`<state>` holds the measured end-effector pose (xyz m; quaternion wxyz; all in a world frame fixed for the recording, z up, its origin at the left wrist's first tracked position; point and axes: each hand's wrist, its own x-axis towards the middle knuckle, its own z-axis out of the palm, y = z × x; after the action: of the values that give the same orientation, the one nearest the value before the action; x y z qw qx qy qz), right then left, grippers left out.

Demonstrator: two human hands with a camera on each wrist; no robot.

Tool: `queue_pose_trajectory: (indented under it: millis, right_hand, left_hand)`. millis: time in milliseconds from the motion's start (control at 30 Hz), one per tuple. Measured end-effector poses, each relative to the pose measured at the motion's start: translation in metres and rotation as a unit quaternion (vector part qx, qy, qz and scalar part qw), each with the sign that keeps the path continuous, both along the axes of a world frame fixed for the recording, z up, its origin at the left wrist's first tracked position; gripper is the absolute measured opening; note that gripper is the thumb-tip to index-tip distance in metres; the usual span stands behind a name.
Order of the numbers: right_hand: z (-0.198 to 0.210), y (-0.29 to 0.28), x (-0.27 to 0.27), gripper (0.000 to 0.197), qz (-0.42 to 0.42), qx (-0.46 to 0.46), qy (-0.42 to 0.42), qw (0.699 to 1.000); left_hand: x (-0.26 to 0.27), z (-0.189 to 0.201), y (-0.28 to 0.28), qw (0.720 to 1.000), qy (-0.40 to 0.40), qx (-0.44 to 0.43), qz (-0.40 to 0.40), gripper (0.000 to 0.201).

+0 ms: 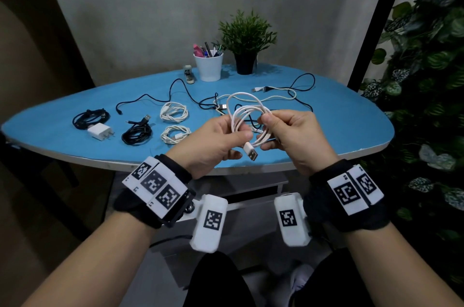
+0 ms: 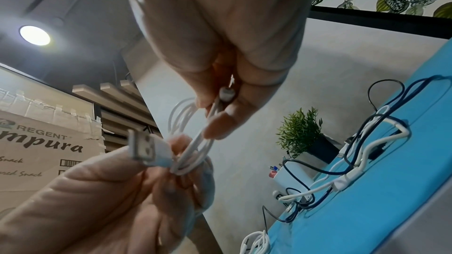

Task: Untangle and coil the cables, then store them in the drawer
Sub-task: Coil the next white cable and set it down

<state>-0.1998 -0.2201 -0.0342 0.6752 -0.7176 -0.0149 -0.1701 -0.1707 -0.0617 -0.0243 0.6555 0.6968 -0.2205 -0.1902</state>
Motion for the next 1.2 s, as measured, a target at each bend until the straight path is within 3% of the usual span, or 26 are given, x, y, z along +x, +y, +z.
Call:
queue_pose_trajectory:
  millis: [133, 300, 433, 567, 800, 933, 1033, 1200]
  right_hand:
    - [0.001, 0.004, -0.001, 0.018, -0.006, 0.017, -0.008, 1.0]
    - [0.01, 0.002, 0.001, 0.018, -0.051, 0.05, -0.037, 0.997]
    - [0.013, -0.005, 0.001, 0.019, -0.066, 0.052, -0.054, 0.995]
    - [0.012, -0.013, 0.002, 0.014, -0.086, 0.061, -0.064, 0.992]
    - [0.015, -0.024, 0.0, 0.019, -0.094, 0.005, -0.046, 0.994]
    - [0.016, -0.018, -0.002, 0.02, -0.065, 0.023, -0.033, 0.997]
    - [0.017, -0.01, -0.004, 0.017, -0.009, 0.085, -0.018, 0.996]
    - [0.015, -0.003, -0.006, 0.012, 0.039, 0.123, 0.005, 0.992]
  left_hand:
    - [0.002, 0.0, 0.0, 0.999, -0.018, 0.008, 0.035, 0.02]
    - [-0.001, -0.006, -0.002, 0.999, 0.007, 0.034, 0.004, 0.029]
    - [-0.004, -0.004, -0.002, 0.993, -0.057, 0.1, -0.029, 0.021]
    - [0.0, 0.004, 0.006, 0.989, -0.104, 0.102, -0.006, 0.012]
    - [0.018, 0.023, 0.029, 0.985, -0.138, -0.005, 0.105, 0.014]
    - [0.021, 0.023, 0.03, 0.975, -0.139, -0.066, 0.163, 0.017]
    - [0.023, 0.019, 0.024, 0.965, -0.077, -0.154, 0.198, 0.017]
    - [0.017, 0.018, 0.013, 0.949, 0.061, -0.265, 0.16, 0.016]
